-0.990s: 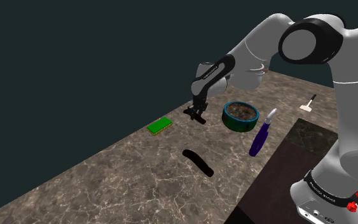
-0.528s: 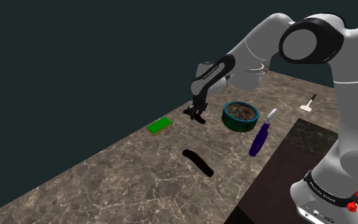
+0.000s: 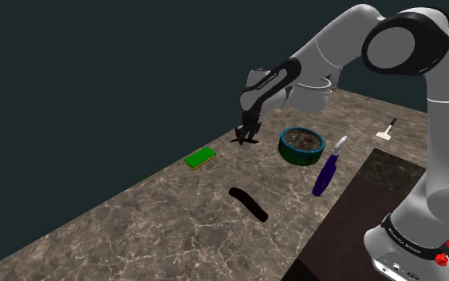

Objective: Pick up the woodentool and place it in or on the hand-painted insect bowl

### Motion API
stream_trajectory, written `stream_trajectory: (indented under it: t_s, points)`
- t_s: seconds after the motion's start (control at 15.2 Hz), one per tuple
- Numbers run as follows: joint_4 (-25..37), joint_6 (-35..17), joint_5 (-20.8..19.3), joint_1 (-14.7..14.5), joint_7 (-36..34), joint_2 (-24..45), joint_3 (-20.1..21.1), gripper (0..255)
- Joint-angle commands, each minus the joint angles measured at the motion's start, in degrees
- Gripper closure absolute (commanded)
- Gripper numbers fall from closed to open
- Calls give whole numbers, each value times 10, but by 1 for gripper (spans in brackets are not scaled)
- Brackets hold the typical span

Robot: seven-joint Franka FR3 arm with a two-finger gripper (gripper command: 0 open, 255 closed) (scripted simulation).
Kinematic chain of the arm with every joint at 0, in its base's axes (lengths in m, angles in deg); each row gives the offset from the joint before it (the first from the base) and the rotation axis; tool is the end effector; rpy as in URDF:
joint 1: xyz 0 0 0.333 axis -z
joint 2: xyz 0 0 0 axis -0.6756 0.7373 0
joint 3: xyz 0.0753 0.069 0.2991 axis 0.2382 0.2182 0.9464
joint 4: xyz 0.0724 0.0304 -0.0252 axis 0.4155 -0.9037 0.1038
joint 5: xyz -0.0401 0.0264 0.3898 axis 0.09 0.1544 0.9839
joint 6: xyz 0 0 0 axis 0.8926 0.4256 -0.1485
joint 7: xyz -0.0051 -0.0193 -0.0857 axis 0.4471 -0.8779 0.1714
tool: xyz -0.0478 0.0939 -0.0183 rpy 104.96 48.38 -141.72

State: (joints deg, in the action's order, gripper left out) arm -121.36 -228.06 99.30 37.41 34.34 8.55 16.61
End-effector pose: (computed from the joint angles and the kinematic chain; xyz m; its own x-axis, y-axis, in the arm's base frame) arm 0.6244 0.0324 0.2365 0.9973 -0.0535 0.0503 -0.0480 -0.9933 -0.1056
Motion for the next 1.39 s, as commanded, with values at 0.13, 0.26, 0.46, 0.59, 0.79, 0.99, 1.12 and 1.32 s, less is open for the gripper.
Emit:
stream_trajectory:
  t_s: [0.13,0.26,0.46,0.59,0.79,0.99,1.12,1.32]
  points:
    - [1,23,-5,-2,-6,-22,-3,255]
    - [3,35,-7,-3,-8,-33,-4,255]
    - [6,53,-10,-4,-12,-48,-6,255]
    - [8,65,-13,-4,-14,-58,-7,255]
    - [13,84,-16,-5,-18,-72,-8,255]
    - [19,103,-19,-5,-21,-85,-9,255]
    - [24,116,-21,-6,-24,-93,-10,255]
    - [32,135,-24,-6,-27,-104,-11,255]
